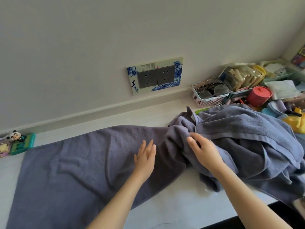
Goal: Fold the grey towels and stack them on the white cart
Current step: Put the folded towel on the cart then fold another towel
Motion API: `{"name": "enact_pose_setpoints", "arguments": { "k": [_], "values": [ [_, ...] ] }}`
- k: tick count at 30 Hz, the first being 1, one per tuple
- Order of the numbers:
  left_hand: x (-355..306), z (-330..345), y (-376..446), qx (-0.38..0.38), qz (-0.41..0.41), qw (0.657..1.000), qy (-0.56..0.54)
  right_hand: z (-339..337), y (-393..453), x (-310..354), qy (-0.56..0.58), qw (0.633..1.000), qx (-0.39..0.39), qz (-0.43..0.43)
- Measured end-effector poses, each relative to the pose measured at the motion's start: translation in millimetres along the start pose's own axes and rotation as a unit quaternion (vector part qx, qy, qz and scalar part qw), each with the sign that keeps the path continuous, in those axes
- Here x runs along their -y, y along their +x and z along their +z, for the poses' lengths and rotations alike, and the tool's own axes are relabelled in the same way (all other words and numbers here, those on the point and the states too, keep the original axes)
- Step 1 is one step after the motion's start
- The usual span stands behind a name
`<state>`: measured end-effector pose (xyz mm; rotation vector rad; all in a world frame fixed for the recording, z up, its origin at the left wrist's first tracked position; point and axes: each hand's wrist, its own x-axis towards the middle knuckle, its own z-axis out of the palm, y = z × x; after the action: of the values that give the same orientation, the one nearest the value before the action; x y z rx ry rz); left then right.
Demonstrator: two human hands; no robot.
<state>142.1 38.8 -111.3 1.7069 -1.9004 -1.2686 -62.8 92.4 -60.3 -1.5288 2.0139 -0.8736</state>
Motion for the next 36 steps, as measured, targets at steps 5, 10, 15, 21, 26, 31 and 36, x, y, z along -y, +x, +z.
{"name": "enact_pose_setpoints", "arguments": {
  "k": [5,10,15,21,26,31,36],
  "values": [
    [-23.1,0.9,9.5,0.023,0.093,0.992,-0.084,22.7,-23.3,-2.2,0.037,0.971,0.229,0.056],
    [-18.9,13.2,3.2,0.176,0.111,0.972,0.111,31.9,-44.5,-13.2,0.042,0.998,-0.021,0.048],
    [-4.5,19.9,0.7,0.203,0.078,0.955,0.2,26.8,-61.0,-20.0,-0.106,0.954,-0.217,0.177],
    [-12.8,14.3,-4.8,0.154,0.123,0.972,0.129,43.5,-90.4,-42.2,-0.191,0.892,-0.122,0.39],
    [-6.5,17.0,-4.0,0.104,0.138,0.983,0.066,51.4,-100.1,-49.9,0.178,0.861,-0.213,0.425],
    [-21.4,15.0,-15.2,0.03,0.229,0.971,0.062,46.2,-109.1,-39.3,0.343,0.823,-0.274,0.36],
    [-59.3,10.4,-17.1,0.1,0.362,0.924,0.065,19.2,-106.1,-6.4,0.379,0.872,-0.227,0.21]
  ]
}}
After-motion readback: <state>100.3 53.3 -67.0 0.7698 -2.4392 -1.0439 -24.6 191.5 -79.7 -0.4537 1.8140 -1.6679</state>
